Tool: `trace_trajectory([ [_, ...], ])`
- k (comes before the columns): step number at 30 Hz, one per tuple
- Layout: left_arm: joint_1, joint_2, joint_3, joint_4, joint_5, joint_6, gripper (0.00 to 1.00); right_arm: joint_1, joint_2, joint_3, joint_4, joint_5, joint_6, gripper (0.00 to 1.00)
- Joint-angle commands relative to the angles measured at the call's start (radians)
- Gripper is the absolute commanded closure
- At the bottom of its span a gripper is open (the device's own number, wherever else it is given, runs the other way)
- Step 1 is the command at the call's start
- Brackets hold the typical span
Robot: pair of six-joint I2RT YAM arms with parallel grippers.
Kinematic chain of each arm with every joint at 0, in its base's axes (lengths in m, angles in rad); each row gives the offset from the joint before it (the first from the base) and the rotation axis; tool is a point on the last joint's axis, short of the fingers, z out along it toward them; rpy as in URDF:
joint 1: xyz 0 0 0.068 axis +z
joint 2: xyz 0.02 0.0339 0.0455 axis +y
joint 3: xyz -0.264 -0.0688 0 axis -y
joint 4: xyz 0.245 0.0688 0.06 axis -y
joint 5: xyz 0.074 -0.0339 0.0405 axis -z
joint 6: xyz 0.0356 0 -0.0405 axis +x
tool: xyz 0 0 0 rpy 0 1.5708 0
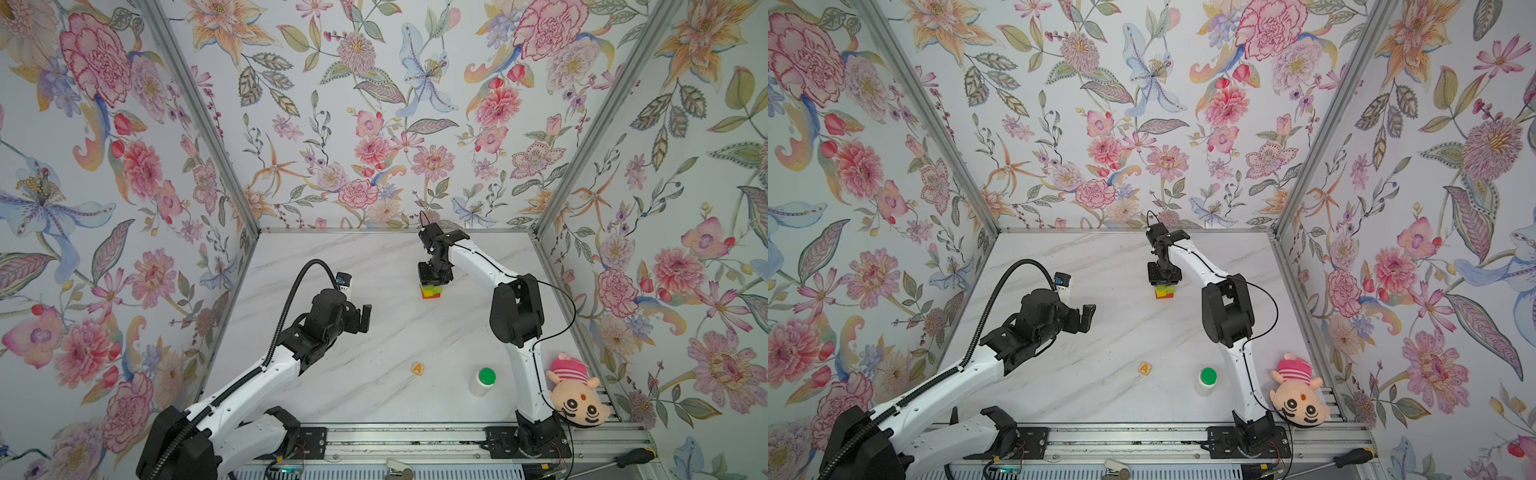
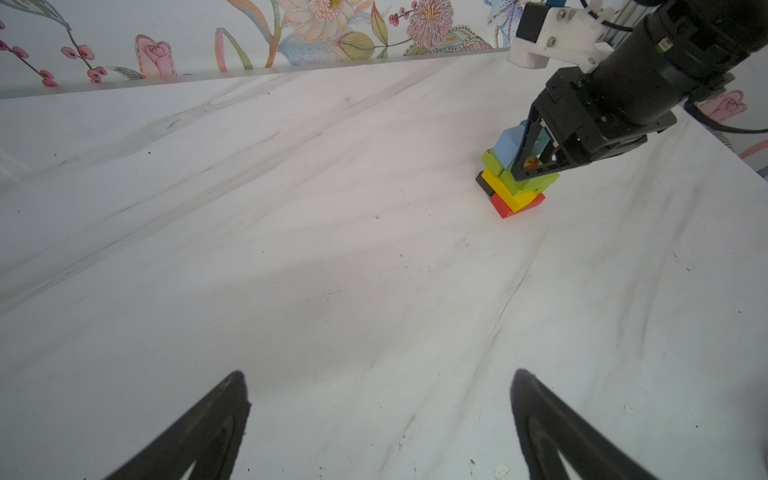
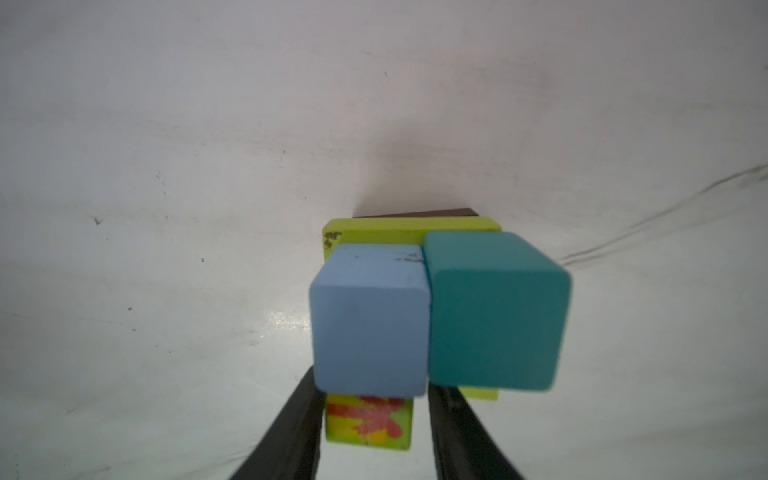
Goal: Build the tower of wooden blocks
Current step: 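Lower the green figure cube onto the tower and open the right gripper, then swing the open right gripper toward the robot over the wooden 'A' cube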
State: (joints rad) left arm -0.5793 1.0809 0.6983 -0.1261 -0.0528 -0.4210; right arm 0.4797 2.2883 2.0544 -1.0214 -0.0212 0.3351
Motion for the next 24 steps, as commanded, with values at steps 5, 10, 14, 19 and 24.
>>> trace_trajectory([
  [5,0.019,0.001,0.041,-0.002,0.020,0.033,0.01,-0.004,-0.072,-0.010,-0.027,-0.044,-0.003,0.48],
  [10,0.020,-0.005,0.044,0.001,0.029,0.036,0.00,-0.001,-0.155,-0.067,-0.027,-0.048,0.006,0.46],
  [14,0.019,-0.030,0.032,-0.004,0.043,0.029,0.01,0.012,-0.249,-0.148,-0.026,-0.030,0.016,0.46],
  [19,-0.005,-0.103,-0.009,-0.038,0.054,0.014,0.01,0.054,-0.377,-0.298,-0.024,-0.005,0.031,0.46],
  [24,-0.106,-0.200,-0.084,-0.075,0.007,-0.036,0.01,0.134,-0.503,-0.473,0.002,0.031,0.071,0.46],
])
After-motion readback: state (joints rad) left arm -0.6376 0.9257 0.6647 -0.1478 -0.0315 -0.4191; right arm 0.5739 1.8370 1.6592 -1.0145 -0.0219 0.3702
